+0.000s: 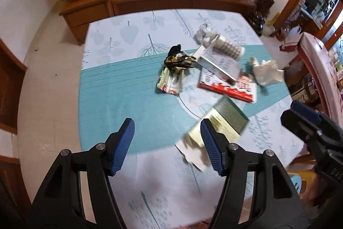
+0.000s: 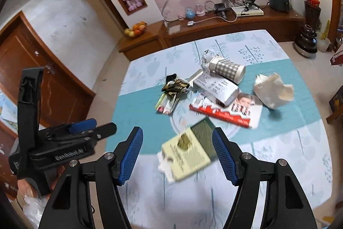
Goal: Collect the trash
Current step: 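Raise both tools back over the trash on the table, then grasp the green-and-white wrapper with the left tool while the right tool grasps the black-and-gold snack bag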
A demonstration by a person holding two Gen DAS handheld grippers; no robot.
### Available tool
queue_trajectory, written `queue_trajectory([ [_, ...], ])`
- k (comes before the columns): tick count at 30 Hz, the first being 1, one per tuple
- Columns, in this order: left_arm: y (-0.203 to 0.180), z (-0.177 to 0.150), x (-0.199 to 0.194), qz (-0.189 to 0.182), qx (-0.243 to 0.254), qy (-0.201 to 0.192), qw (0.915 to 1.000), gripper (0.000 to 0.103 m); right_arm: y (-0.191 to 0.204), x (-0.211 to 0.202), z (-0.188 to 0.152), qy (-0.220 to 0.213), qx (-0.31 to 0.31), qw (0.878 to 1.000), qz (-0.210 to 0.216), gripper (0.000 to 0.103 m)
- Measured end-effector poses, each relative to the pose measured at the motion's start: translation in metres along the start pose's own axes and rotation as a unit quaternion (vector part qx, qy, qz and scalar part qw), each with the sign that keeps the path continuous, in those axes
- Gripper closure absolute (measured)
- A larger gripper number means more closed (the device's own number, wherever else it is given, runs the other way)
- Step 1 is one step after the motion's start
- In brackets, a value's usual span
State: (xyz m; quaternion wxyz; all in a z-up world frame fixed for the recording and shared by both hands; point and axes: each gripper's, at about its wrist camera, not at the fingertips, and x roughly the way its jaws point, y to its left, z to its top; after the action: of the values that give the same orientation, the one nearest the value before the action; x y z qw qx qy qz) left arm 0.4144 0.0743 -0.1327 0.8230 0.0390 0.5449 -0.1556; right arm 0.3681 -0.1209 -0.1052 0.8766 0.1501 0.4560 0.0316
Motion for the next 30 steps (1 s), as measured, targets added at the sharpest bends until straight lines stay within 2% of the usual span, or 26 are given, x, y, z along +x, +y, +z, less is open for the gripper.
queue_trajectory([
  [7, 0.018, 0.042, 0.092, -0.020, -0.005, 0.037, 0.9991, 0.042, -0.002, 0.081, 0.044, 0.010, 0.012, 0.999, -0.032, 0.035],
  [12, 0.022, 0.056, 0.126, -0.027, -0.007, 0.049, 0.9984, 0.042, -0.008, 0.127, 0.065, 0.020, 0.020, 0.999, -0.040, 0.035],
  [18, 0.028, 0.068, 0.161, -0.035, -0.011, 0.068, 0.9970, 0.042, -0.015, 0.159, 0.067, 0.031, 0.031, 0.998, -0.037, 0.036],
  [23, 0.026, 0.069, 0.185, -0.050, -0.016, 0.086, 0.9949, 0.044, -0.020, 0.170, 0.065, 0.038, 0.037, 0.998, -0.037, 0.036],
  [28, 0.025, 0.068, 0.203, -0.061, -0.023, 0.104, 0.9925, 0.057, -0.021, 0.181, 0.066, 0.045, 0.033, 0.998, -0.032, 0.036],
  [30, 0.024, 0.069, 0.204, -0.062, -0.023, 0.098, 0.9930, 0.060, -0.020, 0.186, 0.065, 0.047, 0.031, 0.998, -0.030, 0.037],
])
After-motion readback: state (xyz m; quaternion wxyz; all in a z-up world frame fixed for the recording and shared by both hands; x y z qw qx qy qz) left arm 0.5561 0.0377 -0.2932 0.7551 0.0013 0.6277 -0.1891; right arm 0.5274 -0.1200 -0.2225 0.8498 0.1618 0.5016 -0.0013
